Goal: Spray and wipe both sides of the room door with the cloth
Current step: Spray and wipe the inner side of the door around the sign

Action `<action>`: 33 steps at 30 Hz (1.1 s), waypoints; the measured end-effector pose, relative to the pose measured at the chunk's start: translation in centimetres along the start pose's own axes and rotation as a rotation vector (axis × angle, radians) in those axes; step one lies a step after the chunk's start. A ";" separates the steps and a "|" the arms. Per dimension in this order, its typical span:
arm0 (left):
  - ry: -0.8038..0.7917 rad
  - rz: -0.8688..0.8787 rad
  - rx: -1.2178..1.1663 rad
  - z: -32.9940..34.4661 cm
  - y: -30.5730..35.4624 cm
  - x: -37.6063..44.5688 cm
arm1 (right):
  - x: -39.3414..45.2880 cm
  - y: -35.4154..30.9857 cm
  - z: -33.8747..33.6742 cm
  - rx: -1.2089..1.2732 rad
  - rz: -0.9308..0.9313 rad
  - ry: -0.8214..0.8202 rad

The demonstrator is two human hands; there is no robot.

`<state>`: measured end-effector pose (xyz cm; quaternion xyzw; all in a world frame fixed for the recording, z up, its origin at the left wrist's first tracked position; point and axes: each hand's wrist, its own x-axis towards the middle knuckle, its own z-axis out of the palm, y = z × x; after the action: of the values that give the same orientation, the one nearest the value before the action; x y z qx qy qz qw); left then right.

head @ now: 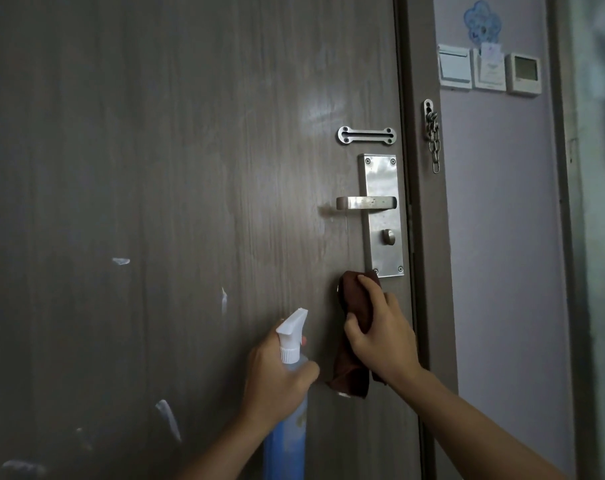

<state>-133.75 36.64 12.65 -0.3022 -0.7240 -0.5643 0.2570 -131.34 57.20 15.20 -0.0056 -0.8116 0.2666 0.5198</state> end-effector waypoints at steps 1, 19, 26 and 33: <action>0.007 -0.013 -0.008 -0.4 -0.4 -0.4 | 0.5 -0.4 0.3 -0.020 -0.018 -0.005; 0.123 -0.054 -0.064 -4.1 -1.6 -2.4 | 1.6 -2.1 4.8 -0.241 0.029 0.060; 0.131 -0.064 -0.119 -4.3 -0.9 -2.8 | -1.4 -1.7 6.3 -0.478 -0.470 -0.195; 0.128 -0.068 -0.094 -4.7 -1.0 -2.5 | 1.2 -5.0 6.4 -0.348 -0.196 -0.041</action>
<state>-132.59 31.55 11.30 -0.2524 -0.6886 -0.6243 0.2690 -136.02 50.55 16.37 -0.0107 -0.8525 0.0704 0.5178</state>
